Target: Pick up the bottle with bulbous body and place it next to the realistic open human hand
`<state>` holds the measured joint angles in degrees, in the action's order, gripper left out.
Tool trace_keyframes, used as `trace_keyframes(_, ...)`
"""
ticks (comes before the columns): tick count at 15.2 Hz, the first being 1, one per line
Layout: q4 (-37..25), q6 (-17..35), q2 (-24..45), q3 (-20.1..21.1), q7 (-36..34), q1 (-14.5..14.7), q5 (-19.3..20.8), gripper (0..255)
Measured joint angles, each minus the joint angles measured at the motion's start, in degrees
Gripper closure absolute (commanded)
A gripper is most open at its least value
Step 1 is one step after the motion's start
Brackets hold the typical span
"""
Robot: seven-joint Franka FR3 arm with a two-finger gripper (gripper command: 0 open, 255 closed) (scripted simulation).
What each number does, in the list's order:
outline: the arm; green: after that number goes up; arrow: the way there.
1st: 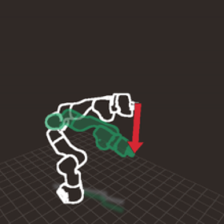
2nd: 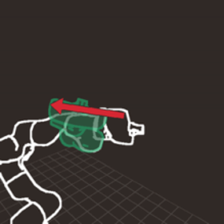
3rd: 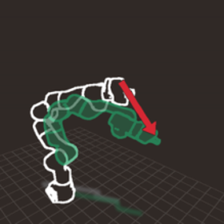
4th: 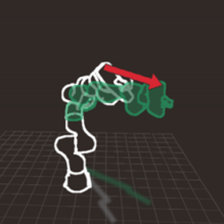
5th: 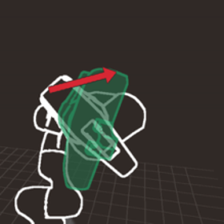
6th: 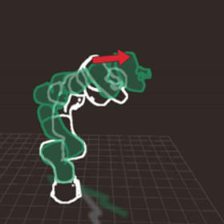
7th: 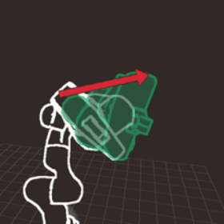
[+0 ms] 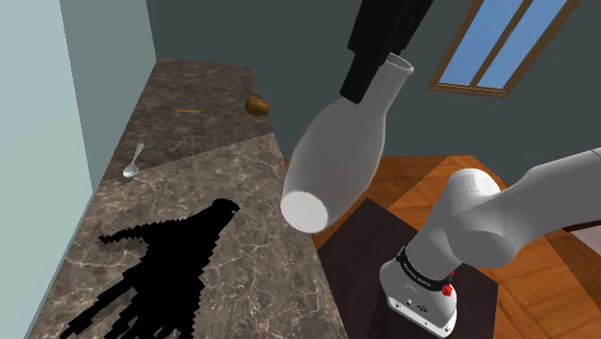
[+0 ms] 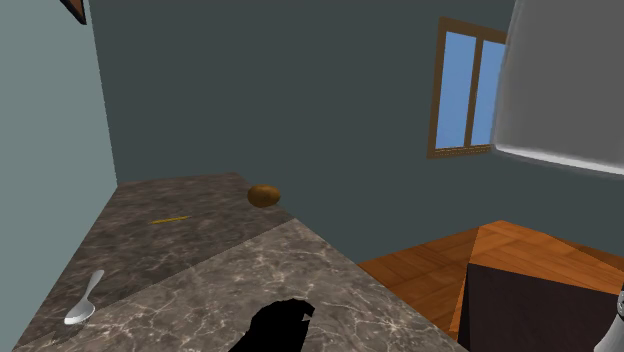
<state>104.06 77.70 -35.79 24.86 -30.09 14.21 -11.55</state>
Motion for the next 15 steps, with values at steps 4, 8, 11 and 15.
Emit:
trace_keyframes(4, -3.4, -2.1, 0.5, 3.9, -5.0, 0.4, -1.6, 255)
trace_keyframes(8, 0.2, 0.0, -1.1, 4.2, -5.1, 0.9, -2.3, 255)
trace_keyframes(11, 3.6, 2.1, -2.4, 4.5, -5.0, 1.3, -2.9, 255)
trace_keyframes(15, 8.0, 4.6, -4.4, 4.4, -4.6, 2.0, -3.5, 255)
